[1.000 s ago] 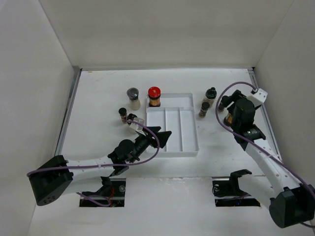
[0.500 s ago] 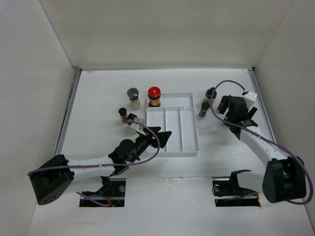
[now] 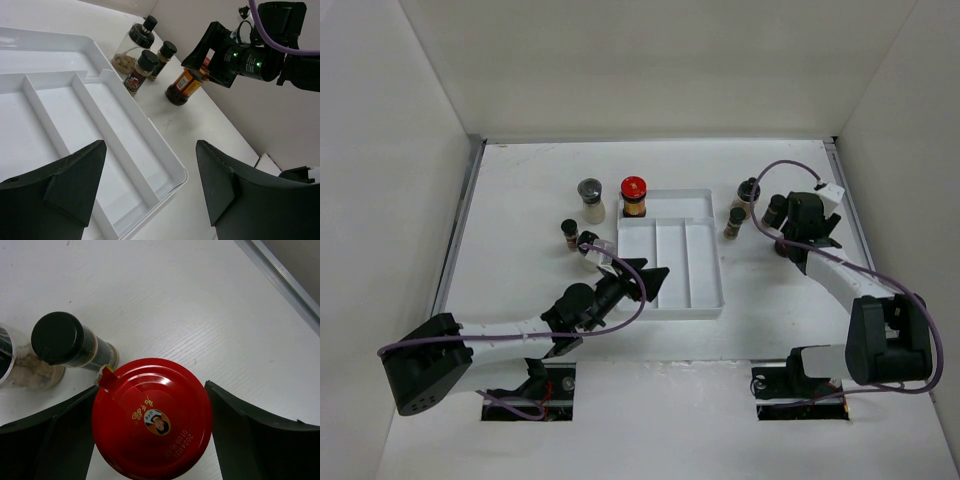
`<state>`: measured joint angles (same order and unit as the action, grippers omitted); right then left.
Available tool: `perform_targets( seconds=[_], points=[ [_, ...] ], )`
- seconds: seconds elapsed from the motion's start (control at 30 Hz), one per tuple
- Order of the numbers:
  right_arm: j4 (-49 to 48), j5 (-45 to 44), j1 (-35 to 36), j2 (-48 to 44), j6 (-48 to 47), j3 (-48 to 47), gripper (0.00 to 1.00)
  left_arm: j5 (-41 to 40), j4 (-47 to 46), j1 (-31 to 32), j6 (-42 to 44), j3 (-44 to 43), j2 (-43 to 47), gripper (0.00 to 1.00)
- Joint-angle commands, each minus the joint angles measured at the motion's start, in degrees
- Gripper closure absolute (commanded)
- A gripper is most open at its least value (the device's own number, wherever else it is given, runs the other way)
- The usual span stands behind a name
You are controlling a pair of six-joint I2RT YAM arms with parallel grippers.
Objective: Organize the condiment bottles
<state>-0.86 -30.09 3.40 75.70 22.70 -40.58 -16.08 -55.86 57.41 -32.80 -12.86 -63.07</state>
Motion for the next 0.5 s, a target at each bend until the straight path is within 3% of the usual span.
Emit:
perform_targets(
  seconds=[0.0, 0.2, 0.47],
  points=[
    [-5.37, 0.64, -0.63, 1.02, -0.29, -2.84, 0.18, 0.17, -3.56, 0.2, -0.34, -0.58, 0.23, 0.29],
    [-6.43, 0.12, -0.46, -0.72, 0.24, -1.88, 0.45, 0.25, -3.56, 0.03, -0.43, -0.58, 0.05, 0.29],
    [-0.39, -5.5, 8.05, -16.8, 0.77, 2.0, 0.5, 0.26, -3.65, 0.03, -0.43, -0.76, -0.04, 0.29]
  ],
)
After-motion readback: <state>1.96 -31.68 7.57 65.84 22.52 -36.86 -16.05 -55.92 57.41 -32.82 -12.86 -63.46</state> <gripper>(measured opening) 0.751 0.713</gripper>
